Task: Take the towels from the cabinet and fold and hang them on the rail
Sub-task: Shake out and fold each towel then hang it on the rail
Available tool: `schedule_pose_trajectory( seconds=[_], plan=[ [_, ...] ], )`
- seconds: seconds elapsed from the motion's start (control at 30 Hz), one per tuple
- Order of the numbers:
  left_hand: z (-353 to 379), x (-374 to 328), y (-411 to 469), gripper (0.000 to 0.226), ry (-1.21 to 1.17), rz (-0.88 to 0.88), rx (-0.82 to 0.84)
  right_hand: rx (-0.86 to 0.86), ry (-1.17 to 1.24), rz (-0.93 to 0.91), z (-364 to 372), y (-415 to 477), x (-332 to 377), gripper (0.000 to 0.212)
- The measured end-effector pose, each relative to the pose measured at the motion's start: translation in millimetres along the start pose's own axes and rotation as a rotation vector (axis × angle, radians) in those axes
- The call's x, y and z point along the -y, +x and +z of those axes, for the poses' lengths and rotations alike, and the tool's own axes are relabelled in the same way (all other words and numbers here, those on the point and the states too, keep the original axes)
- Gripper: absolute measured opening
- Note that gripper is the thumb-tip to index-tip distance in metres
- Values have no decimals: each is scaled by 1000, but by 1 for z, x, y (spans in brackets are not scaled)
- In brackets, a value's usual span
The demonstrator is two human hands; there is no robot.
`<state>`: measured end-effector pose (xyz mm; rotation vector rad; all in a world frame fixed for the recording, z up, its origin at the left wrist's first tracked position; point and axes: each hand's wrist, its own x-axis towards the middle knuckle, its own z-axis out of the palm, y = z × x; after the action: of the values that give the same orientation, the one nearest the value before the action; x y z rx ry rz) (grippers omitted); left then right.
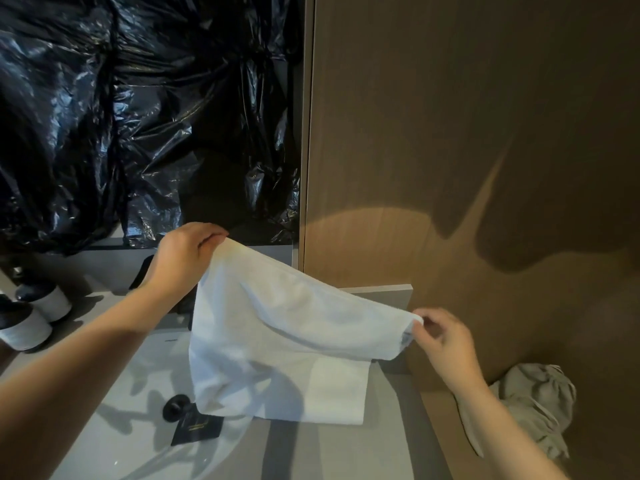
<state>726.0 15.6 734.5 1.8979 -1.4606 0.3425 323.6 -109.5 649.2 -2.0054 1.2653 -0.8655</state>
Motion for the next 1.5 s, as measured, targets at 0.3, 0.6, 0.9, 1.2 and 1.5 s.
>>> schedule_pose_trajectory(
  seconds=[0.3, 0.6, 0.9, 1.2, 1.5],
  plan=[
    [-42, -25, 36, 18, -80, 18, -267, -264, 313, -75, -41, 73, 79, 14],
    [-76, -59, 84, 20, -135, 11, -546, -521, 355, -233, -99, 140, 170, 22],
    [-73, -80, 89, 24, -321, -108, -536, -618, -120, -356, -116, 122, 173, 26],
    [-59, -92, 112, 20, -396, -370, -366, -438, -199, -166, -124, 126, 169, 33],
    [-38, -128, 58, 12, -492, -207, -324, -448, -23, -216, -96, 86, 140, 17]
  ],
)
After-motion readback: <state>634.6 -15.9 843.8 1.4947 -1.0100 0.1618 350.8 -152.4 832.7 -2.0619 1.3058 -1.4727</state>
